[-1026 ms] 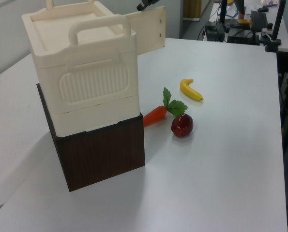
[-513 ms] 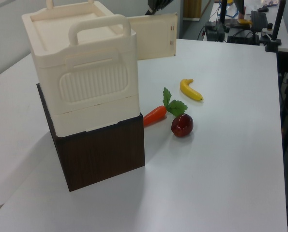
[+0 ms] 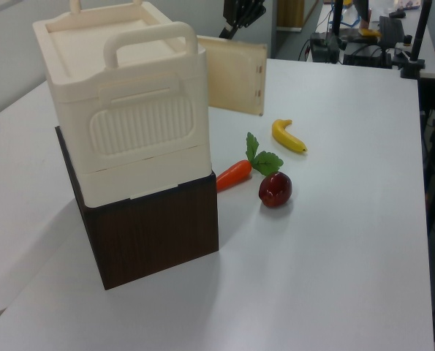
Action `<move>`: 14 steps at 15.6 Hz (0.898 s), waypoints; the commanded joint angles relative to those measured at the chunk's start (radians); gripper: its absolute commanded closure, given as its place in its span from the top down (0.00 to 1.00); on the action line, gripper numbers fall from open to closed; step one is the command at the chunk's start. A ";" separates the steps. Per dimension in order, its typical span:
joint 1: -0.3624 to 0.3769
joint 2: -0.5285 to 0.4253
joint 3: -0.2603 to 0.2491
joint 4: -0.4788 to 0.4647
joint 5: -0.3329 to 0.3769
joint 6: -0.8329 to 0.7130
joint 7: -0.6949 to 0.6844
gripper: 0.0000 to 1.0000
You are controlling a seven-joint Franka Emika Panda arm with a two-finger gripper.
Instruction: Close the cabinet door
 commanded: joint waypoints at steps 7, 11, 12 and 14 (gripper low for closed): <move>0.035 -0.001 0.082 -0.002 0.031 -0.013 0.107 0.00; 0.032 0.000 0.078 -0.004 0.030 -0.015 0.101 0.00; 0.032 0.000 0.078 -0.008 0.028 -0.016 0.096 0.00; 0.032 0.000 0.074 -0.013 0.011 -0.022 0.091 0.00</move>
